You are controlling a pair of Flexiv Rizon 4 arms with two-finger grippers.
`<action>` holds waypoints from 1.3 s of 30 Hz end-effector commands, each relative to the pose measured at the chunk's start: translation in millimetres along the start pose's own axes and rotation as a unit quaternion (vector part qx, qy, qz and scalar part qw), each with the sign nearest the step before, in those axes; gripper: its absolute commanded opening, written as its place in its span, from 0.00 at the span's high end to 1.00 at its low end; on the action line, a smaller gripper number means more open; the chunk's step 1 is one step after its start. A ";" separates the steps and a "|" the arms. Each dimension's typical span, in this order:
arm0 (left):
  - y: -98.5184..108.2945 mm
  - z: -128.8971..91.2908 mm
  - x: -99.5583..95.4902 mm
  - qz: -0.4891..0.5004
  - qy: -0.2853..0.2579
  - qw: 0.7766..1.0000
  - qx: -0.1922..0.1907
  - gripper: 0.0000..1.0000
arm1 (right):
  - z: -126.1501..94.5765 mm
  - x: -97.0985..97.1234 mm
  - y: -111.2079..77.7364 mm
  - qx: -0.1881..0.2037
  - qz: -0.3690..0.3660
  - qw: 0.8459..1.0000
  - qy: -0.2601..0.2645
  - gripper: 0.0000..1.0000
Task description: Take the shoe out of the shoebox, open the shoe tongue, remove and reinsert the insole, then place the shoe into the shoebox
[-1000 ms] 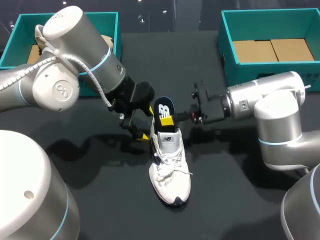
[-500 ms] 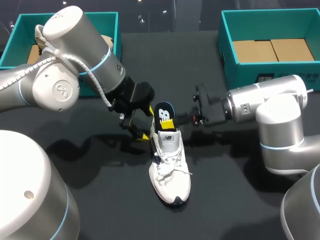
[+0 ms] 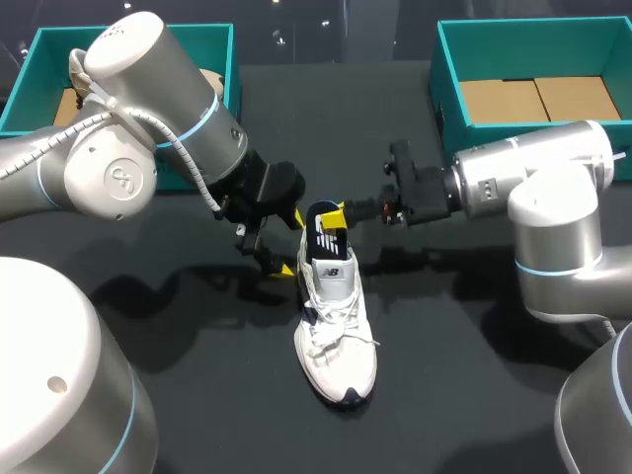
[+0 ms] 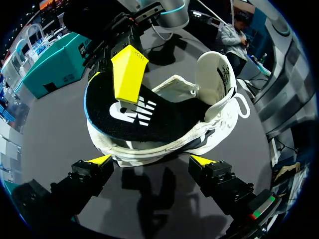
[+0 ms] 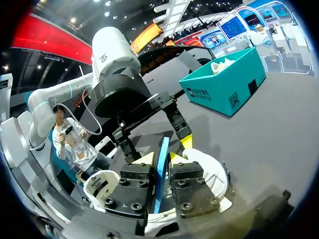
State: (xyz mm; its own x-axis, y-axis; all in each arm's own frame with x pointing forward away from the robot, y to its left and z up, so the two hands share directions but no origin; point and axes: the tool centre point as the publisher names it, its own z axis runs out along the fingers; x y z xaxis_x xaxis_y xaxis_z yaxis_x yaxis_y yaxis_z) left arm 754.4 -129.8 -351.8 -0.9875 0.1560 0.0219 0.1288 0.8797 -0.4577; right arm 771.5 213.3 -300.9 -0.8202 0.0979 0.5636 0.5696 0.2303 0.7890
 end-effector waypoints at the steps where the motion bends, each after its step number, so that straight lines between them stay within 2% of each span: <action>1: -0.2 0.8 0.4 0.000 -0.001 1.000 -0.001 0.00 | 8.7 -6.7 -5.5 0.005 0.008 1.000 0.006 1.00; 12: -0.2 0.8 0.4 0.000 -0.001 1.000 -0.001 0.00 | 7.2 5.8 -40.7 0.024 0.049 0.998 -0.006 1.00; 17: -0.2 0.8 0.4 0.000 -0.001 1.000 -0.001 0.00 | 7.3 13.8 -41.1 0.026 0.041 0.999 -0.015 0.99; 18: -0.2 0.8 0.4 0.000 -0.001 1.000 -0.001 0.00 | 7.0 14.9 -38.4 0.024 0.037 0.999 -0.015 0.81; 19: -0.2 0.8 0.4 0.000 -0.001 1.000 -0.001 0.00 | 6.7 15.4 -35.8 0.023 0.032 0.999 -0.016 0.71; 22: -0.2 0.8 0.4 0.000 -0.001 1.000 -0.001 0.00 | 6.2 15.0 -28.1 0.021 0.019 0.999 -0.019 0.62; 32: -0.2 0.8 0.4 0.000 -0.001 1.000 -0.001 0.00 | 2.8 1.7 -10.8 0.020 0.002 0.999 -0.028 0.66; 34: -0.2 0.8 0.4 0.000 -0.001 1.000 -0.001 0.00 | 3.7 -0.6 -9.5 0.021 0.002 0.999 -0.028 0.75; 36: -0.2 0.8 0.4 0.000 -0.001 1.000 -0.001 0.00 | 4.8 -2.6 -9.8 0.024 0.003 0.999 -0.028 0.94; 37: -0.2 0.8 0.4 0.000 -0.001 1.000 -0.001 0.00 | 5.5 -3.5 -10.7 0.025 0.006 0.999 -0.028 1.00; 39: -0.2 0.8 0.4 0.000 -0.001 1.000 -0.001 0.00 | 6.6 -5.2 -14.3 0.028 0.012 0.999 -0.029 1.00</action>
State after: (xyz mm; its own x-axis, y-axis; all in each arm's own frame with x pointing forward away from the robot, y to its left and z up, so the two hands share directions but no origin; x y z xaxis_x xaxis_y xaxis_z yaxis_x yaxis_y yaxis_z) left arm 754.3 -129.8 -351.8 -0.9875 0.1560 0.0219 0.1288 0.8797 -0.4577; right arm 765.6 211.4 -312.7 -0.8117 0.1573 0.5624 0.5832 0.2707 0.7659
